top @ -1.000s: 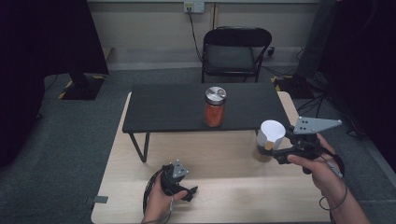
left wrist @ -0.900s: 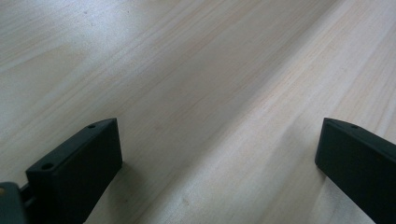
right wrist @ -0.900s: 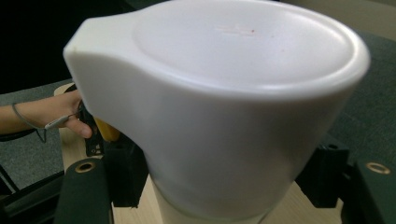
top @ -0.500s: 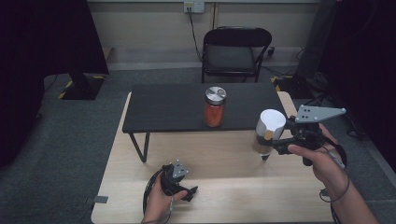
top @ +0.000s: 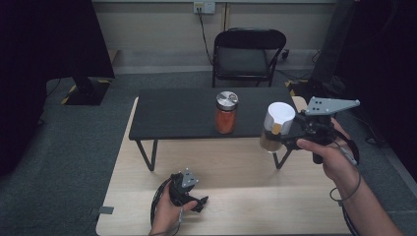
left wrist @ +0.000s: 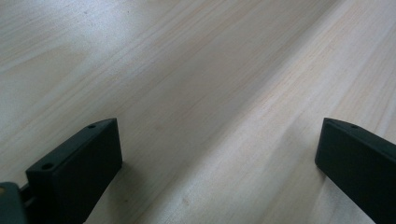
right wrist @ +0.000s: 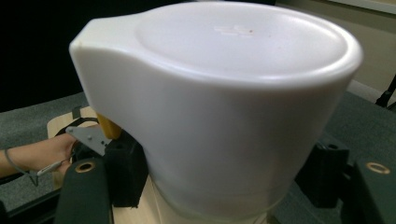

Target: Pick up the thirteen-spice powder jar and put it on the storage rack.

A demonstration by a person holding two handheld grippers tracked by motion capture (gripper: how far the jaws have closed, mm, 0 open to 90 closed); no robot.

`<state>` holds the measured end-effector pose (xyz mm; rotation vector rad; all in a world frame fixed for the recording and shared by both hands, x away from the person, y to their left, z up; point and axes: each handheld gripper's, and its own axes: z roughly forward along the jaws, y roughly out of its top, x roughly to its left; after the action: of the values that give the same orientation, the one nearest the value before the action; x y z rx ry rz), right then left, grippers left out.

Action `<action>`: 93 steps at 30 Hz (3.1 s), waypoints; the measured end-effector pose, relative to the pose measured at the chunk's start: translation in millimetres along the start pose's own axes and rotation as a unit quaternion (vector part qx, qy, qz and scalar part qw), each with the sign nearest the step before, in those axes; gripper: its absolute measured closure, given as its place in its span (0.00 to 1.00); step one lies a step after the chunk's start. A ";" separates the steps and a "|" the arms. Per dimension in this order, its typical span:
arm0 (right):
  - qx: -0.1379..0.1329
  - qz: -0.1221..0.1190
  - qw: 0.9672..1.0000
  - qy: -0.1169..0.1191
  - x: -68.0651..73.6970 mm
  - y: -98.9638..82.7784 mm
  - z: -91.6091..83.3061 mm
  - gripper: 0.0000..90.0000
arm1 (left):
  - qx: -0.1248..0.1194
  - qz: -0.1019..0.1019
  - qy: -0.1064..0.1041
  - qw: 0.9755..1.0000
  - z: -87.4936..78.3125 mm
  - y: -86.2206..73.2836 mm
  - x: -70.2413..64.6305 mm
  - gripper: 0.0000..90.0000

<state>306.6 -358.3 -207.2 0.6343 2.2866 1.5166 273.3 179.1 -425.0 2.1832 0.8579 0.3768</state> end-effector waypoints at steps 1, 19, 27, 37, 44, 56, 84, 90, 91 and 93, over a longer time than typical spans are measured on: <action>0.000 -0.001 1.000 -0.001 -0.4 2.1 1.4 0.34 | 0.000 0.000 0.000 1.000 0.0 0.0 0.0 0.00; -0.004 -0.004 1.000 -0.019 -3.2 22.4 24.5 0.34 | 0.000 0.000 0.000 1.000 0.0 0.0 -0.1 0.00; -0.003 0.000 1.000 -0.024 -5.9 26.6 38.4 0.34 | 0.000 0.000 0.000 1.000 0.0 -0.1 -0.1 0.00; 0.000 0.003 0.999 -0.034 -8.2 30.7 49.9 0.34 | 0.000 0.000 0.000 1.000 0.0 -0.1 -0.2 0.00; 0.003 0.006 0.999 -0.036 -10.2 31.5 56.6 0.34 | 0.000 0.000 0.000 1.000 0.0 -0.1 -0.1 0.00; 0.001 0.006 0.999 -0.046 -10.9 33.5 63.2 0.34 | 0.000 0.000 0.000 1.000 0.0 -0.1 -0.1 0.00; 0.000 0.010 0.999 -0.050 -18.2 24.4 64.1 0.34 | 0.000 0.000 0.000 1.000 0.0 0.0 0.0 0.00; -0.001 0.007 0.999 -0.046 -20.0 22.0 60.7 0.34 | 0.000 0.000 0.000 1.000 0.0 -0.1 -0.1 0.00; -0.002 0.007 0.999 -0.045 -20.5 21.3 60.2 0.34 | 0.000 0.000 0.000 1.000 0.0 0.0 0.0 0.00; -0.002 0.005 0.999 -0.044 -21.0 20.7 59.2 0.34 | 0.000 0.000 0.000 1.000 0.0 0.0 0.0 0.00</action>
<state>357.5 -316.4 -210.3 0.6980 2.2172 1.4667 273.2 179.0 -425.0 2.1833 0.8578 0.3770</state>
